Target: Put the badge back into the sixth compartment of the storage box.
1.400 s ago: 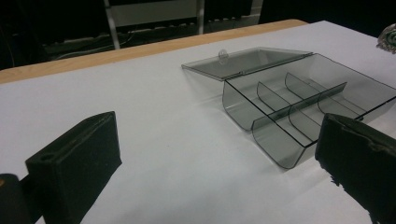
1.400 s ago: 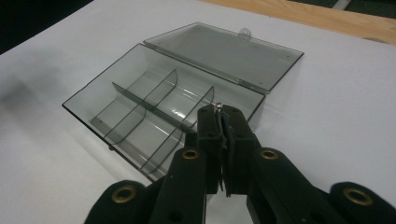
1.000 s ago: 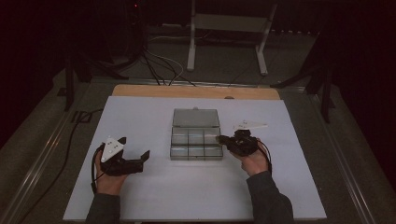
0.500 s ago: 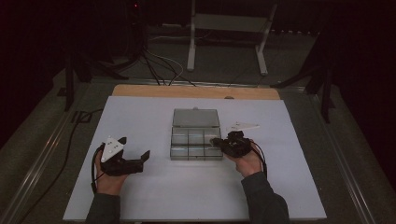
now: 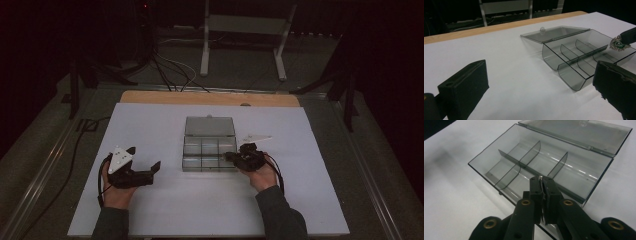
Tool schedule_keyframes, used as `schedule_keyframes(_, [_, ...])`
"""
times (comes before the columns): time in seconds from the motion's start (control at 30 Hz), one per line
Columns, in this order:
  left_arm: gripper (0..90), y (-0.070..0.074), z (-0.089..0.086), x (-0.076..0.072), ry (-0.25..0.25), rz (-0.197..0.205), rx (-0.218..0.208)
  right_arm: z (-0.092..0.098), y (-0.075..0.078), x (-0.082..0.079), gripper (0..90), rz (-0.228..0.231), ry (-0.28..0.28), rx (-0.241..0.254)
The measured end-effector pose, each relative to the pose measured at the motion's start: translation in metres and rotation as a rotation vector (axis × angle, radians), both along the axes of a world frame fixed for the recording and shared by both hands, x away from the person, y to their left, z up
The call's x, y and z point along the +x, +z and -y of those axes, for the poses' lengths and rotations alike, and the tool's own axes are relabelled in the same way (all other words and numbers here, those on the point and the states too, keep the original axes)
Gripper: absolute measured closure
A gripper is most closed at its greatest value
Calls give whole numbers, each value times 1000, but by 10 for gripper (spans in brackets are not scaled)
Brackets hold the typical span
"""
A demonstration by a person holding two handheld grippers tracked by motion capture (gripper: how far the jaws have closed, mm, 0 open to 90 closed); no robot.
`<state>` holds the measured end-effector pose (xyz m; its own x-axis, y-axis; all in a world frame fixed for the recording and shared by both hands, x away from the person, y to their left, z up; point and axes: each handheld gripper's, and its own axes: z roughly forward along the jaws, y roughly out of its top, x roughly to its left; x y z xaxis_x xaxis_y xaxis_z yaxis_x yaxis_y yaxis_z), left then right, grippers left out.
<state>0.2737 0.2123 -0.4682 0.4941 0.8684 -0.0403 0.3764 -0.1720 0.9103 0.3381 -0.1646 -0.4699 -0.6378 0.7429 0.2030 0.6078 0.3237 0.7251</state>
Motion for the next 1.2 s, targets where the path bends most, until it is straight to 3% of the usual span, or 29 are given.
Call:
schedule_keyframes(0.87, [16,-1,1,0,-1,-1,3,-12,-26,6,864,-63,4,-92])
schedule_keyframes(1.2, [17,-1,1,1,-1,-3,5,-9,-22,7,625,-43,0,-68])
